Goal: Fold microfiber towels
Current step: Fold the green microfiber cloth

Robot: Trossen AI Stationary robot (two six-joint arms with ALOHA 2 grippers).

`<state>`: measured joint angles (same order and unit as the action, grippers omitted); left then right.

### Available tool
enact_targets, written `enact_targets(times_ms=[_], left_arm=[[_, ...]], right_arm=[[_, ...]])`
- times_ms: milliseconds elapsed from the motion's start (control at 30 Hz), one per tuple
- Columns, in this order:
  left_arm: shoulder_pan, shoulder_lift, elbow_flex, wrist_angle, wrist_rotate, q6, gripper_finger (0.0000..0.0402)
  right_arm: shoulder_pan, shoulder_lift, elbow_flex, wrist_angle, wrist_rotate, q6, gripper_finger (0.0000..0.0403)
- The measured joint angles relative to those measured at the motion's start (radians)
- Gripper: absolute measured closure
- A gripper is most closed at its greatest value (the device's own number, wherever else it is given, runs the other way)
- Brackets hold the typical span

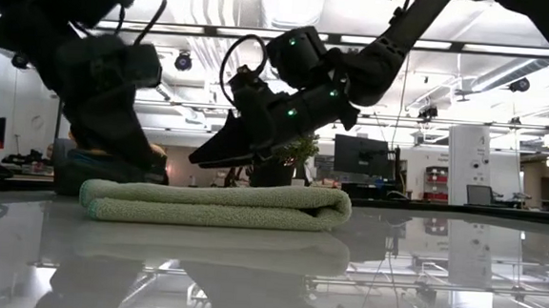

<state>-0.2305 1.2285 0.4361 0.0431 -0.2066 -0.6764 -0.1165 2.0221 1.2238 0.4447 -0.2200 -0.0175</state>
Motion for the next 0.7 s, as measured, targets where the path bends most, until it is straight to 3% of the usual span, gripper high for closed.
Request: enact_targets(times_ms=[367, 700], left_arm=[[0.001, 0.056, -0.008, -0.084, -0.015, 0.002, 0.03], [0.002, 0.068, -0.031, -0.103, -0.213, 0.027, 0.03]], right_arm=[[-0.011, 0.149, 0.148, -0.004, -0.05, 0.016, 0.0215], [-0.011, 0.174, 0.192, -0.077, -0.053, -0.001, 0.0225]])
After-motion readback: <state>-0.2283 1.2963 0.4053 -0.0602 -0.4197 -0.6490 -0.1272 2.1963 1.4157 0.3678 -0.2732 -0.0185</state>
